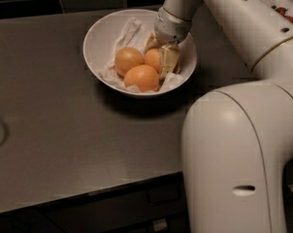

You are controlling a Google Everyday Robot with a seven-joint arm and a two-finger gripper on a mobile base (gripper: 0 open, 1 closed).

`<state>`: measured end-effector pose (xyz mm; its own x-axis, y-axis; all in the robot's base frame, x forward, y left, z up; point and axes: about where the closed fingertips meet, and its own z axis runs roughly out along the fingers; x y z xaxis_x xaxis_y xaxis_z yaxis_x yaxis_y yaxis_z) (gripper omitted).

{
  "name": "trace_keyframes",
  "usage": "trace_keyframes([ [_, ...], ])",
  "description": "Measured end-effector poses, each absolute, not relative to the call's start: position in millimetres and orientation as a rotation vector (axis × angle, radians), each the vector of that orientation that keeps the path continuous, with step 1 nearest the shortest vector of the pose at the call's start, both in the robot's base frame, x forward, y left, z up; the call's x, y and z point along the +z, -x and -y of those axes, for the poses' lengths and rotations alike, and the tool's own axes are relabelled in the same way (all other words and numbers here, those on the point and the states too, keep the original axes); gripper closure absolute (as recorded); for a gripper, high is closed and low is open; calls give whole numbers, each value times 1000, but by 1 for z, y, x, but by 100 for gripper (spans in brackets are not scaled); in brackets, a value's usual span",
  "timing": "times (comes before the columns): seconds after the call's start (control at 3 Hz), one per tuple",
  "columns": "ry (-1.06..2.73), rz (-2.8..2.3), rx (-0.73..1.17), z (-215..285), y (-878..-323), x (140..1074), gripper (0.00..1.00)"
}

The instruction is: Pick orange from white bowl

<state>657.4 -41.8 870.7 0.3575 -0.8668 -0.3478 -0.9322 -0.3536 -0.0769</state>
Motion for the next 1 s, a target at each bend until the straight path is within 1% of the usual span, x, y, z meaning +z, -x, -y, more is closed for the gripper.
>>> trace_keyframes([
  [0.33, 2303, -1599, 302, 39, -663, 880, 99],
  [1.0, 2216, -1586, 116, 36, -643, 925, 100],
])
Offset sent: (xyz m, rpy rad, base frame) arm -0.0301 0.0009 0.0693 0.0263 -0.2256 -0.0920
